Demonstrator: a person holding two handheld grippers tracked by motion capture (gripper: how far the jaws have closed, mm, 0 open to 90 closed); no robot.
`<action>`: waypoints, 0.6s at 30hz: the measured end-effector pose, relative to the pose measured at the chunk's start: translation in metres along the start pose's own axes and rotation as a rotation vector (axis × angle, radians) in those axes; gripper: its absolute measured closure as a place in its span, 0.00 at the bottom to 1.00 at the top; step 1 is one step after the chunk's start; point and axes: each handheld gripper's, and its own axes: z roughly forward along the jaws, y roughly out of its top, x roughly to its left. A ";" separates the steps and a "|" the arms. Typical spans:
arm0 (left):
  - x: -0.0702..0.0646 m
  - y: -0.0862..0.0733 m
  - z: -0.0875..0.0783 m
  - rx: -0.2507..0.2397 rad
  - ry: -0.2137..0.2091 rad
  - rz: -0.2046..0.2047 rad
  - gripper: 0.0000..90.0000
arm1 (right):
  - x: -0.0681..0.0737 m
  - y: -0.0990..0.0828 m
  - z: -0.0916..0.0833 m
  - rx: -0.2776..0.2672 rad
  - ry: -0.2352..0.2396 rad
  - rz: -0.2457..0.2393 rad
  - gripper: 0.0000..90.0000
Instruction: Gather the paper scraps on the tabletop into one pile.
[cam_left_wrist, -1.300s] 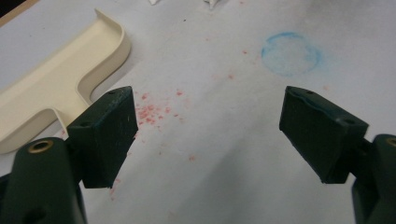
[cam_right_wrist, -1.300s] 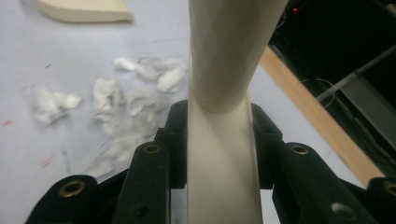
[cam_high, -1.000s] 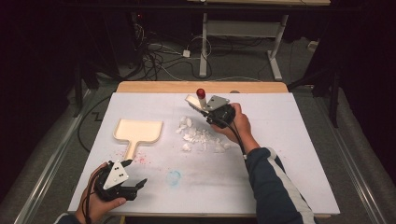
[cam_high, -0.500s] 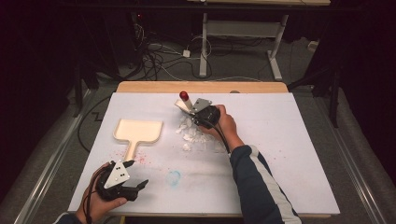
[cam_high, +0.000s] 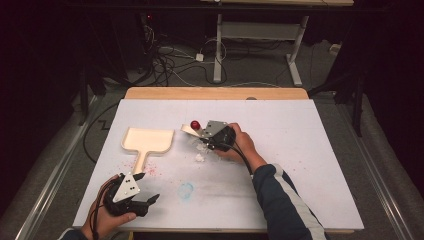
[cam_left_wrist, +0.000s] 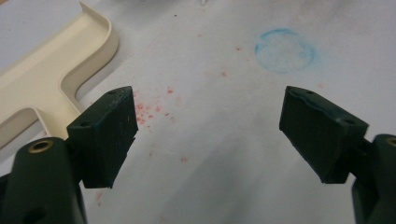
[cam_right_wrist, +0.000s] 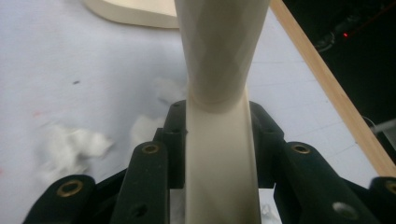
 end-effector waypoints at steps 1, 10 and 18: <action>0.000 0.000 0.000 0.002 0.000 0.002 0.21 | 0.001 -0.002 -0.004 -0.014 0.017 0.009 0.74; -0.003 0.002 0.001 0.015 0.000 0.007 0.21 | 0.007 -0.020 -0.039 -0.052 0.121 -0.063 0.75; -0.004 0.004 0.001 0.013 0.002 0.008 0.21 | 0.003 -0.026 -0.054 -0.062 0.082 -0.070 0.75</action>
